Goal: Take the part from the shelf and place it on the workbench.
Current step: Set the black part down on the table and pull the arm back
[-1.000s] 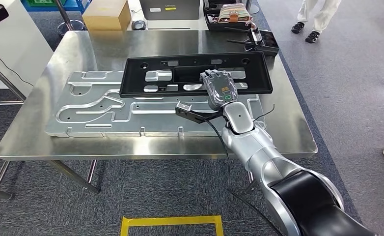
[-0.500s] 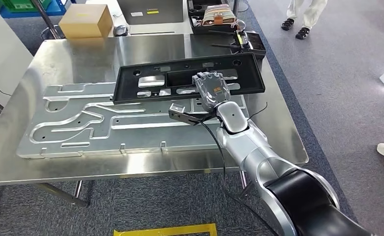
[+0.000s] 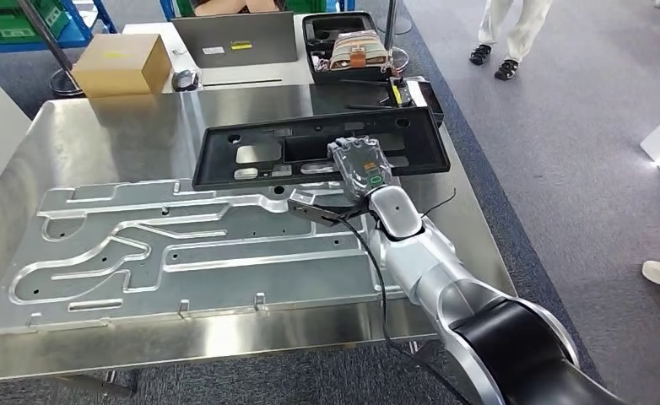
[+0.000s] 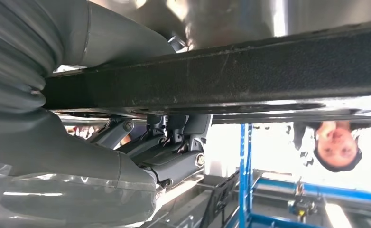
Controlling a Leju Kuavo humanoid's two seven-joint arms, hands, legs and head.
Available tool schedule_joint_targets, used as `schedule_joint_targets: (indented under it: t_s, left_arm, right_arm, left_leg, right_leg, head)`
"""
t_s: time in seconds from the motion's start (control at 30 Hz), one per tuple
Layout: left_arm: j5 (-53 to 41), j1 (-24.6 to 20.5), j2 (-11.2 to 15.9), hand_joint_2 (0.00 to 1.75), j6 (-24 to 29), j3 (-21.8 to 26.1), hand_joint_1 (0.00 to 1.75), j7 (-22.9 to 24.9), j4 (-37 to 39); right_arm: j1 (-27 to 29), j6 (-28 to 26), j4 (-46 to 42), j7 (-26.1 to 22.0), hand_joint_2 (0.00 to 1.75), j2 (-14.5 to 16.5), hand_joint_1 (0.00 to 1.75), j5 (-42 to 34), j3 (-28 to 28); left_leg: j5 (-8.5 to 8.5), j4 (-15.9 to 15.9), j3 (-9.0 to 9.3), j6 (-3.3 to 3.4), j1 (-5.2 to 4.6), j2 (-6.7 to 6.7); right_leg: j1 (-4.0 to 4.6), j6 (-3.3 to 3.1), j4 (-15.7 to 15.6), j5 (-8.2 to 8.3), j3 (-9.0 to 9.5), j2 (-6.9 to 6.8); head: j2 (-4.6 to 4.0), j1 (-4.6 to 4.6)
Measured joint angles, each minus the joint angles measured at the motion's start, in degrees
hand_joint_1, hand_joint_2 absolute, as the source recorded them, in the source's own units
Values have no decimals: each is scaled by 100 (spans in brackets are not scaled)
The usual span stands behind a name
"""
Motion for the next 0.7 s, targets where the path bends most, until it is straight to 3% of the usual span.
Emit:
schedule_joint_targets:
  t_s: [0.1,0.2,0.23,0.27,0.3,0.4,0.47,0.57,0.63,0.7]
  left_arm:
    - [44,-41,-19,175,-7,30,0,30,1]
    - [55,-85,-25,175,-8,38,0,55,0]
    - [55,-92,-26,175,-9,41,0,62,0]
    - [55,-95,-27,175,-9,43,0,66,0]
    - [55,-97,-30,175,-9,48,0,71,0]
    - [46,-106,-41,175,-9,72,0,84,0]
    - [28,-119,-48,175,-7,88,0,95,0]
    - [14,-117,-51,175,-3,110,0,114,0]
    - [12,-109,-50,175,-3,122,0,126,0]
    - [11,-112,-49,175,-4,125,0,134,0]
  right_arm:
    - [-31,-15,-26,-7,175,20,175,17,-12]
    - [-58,-25,-39,-14,175,22,175,44,-19]
    - [-52,-28,-38,-20,175,22,175,60,-22]
    - [-44,-31,-38,-27,175,23,175,78,-27]
    - [-39,-34,-39,-35,175,25,175,95,-33]
    - [-63,-55,-49,-45,175,46,175,124,-55]
    - [-83,-69,-57,-51,175,69,175,136,-66]
    - [-87,-73,-61,-65,175,111,175,145,-93]
    - [-88,-73,-61,-83,175,147,175,146,-114]
    - [-86,-69,-60,-101,175,173,175,145,-133]
  left_leg:
    - [14,-36,25,50,38,11]
    - [-3,-50,34,101,47,13]
    - [-8,-43,30,106,48,12]
    - [-12,-35,26,109,49,12]
    - [-14,-24,21,107,51,12]
    - [-15,34,-12,64,52,5]
    - [14,60,-42,-9,48,-6]
    - [57,61,-90,-137,56,-21]
    - [-267,362,-212,-196,76,-10]
    - [-855,1106,-416,-242,94,17]
  right_leg:
    - [-10,95,185,-222,-74,-24]
    - [-43,166,1175,-756,-538,-59]
    - [-61,185,1503,-851,-714,-62]
    - [-80,202,1662,-832,-816,-66]
    - [-99,216,1599,-700,-814,-73]
    - [-125,207,549,-119,-343,-90]
    - [-101,147,190,12,-193,-78]
    - [-91,12,145,105,-266,-83]
    - [-112,-79,105,218,-344,-108]
    - [-104,-117,103,320,-459,-123]
  head:
    - [0,3]
    - [0,5]
    - [0,5]
    - [0,5]
    - [0,4]
    - [0,4]
    - [0,5]
    - [0,4]
    - [0,4]
    - [0,4]
